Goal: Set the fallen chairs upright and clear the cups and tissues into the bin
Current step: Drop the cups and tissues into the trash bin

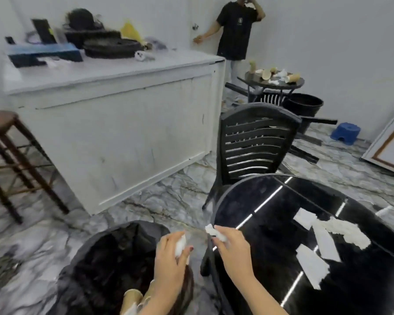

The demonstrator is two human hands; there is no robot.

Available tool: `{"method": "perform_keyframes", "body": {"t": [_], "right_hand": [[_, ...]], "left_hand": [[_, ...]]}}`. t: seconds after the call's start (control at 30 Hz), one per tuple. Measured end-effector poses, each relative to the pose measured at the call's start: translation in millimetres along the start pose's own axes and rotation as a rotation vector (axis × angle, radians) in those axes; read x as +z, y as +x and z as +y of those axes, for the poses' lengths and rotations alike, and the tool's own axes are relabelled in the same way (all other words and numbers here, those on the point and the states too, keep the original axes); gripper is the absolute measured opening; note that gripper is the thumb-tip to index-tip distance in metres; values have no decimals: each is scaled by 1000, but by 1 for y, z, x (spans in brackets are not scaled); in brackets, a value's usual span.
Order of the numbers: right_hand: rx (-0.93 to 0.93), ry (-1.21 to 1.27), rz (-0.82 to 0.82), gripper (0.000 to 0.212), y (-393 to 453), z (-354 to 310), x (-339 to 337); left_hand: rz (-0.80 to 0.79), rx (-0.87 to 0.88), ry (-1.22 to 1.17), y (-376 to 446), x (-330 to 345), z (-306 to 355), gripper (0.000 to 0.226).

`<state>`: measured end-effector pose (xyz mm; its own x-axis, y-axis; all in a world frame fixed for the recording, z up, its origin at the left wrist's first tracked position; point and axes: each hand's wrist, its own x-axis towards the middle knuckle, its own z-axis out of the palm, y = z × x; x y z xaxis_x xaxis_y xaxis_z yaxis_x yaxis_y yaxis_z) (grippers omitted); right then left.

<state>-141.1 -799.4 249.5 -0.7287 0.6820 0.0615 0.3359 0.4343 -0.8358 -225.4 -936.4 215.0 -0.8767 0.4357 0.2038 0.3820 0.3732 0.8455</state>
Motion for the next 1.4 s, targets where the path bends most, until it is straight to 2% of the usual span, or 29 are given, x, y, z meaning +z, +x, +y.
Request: {"method": "perform_keyframes", "body": {"t": [0.2, 0.37, 0.6, 0.73, 0.8, 0.9, 0.97, 1.2, 1.4], "right_hand": [[-61, -32, -271, 23, -19, -40, 124], [39, -98, -414, 26, -39, -39, 209], [104, -171, -532, 17, -58, 20, 281], [130, -241, -605, 20, -57, 66, 312], [133, -234, -626, 29, -56, 84, 323], [176, -338, -735, 88, -55, 103, 332], [193, -393, -758, 103, -56, 108, 332], [131, -394, -713, 101, -39, 67, 283], [65, -399, -574, 91, -8, 2, 206]], "left_hand": [[109, -245, 89, -19, -101, -78, 35], [92, -359, 154, -39, -150, -143, 33], [58, -493, 166, -60, -143, -230, 33], [18, -492, 135, -61, -116, -265, 31], [14, -496, 149, -60, -104, -280, 41], [-10, -524, 275, -61, -93, -299, 80], [-52, -529, 370, -64, -92, -303, 94], [-137, -508, 368, -39, -116, -256, 67], [-162, -334, 367, 14, -134, -175, 59]]}}
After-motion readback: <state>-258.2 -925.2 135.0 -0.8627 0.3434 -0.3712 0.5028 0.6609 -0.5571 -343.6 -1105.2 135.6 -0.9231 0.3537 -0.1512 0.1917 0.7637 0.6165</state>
